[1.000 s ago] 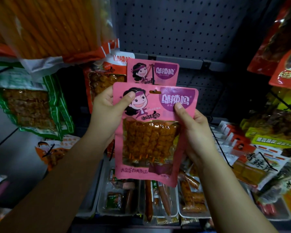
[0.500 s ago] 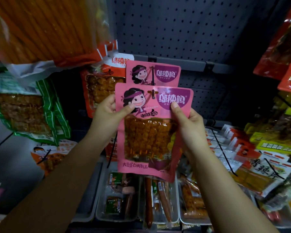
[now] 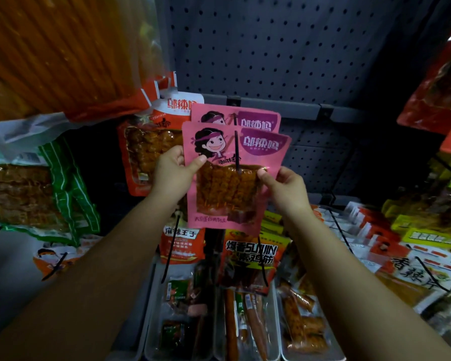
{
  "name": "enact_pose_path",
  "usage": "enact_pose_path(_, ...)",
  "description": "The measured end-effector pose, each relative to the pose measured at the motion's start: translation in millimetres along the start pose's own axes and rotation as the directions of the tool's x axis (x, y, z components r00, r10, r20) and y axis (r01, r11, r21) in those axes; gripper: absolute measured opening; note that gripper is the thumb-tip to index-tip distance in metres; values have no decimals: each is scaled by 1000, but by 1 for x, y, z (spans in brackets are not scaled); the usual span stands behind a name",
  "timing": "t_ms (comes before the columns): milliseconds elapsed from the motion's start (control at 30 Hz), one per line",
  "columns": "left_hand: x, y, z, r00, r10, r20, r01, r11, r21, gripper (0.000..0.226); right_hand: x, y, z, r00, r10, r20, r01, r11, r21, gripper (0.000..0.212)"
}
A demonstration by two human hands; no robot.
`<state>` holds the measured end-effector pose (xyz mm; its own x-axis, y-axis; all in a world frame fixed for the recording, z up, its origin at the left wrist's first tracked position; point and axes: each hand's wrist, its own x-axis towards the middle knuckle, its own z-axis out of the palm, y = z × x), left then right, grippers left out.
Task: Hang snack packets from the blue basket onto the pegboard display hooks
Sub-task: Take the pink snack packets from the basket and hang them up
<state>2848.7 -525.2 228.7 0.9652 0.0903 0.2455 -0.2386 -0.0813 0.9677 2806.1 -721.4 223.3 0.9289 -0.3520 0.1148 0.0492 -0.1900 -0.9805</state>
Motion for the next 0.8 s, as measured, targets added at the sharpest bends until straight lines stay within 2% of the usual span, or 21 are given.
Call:
enact_pose_path(267, 39, 1, 19, 997, -63, -52, 68, 992, 109, 8, 48, -5, 12, 991, 0, -134, -26, 981, -192, 19)
enact_pose_path(433, 51, -4, 25, 993, -46, -105, 60, 990, 131, 10, 61, -3, 17, 982, -26, -187, -24, 965, -262, 17)
enact_pose_path(567, 53, -10, 27, 982, -16, -190, 43, 989, 142, 15, 63, 2, 21, 972, -37, -231, -32, 957, -289, 26)
enact_pose_path(700, 49, -20, 22, 969, 17, -247, 22, 988, 155, 41, 57, 12, 22, 958, -100, -269, 29, 966, -256, 46)
enact_pose_path(800, 41, -29, 20, 985, 28, -168, 2, 984, 180, 55, 51, 21, 24, 987, -79, -138, 56, 985, -162, 62)
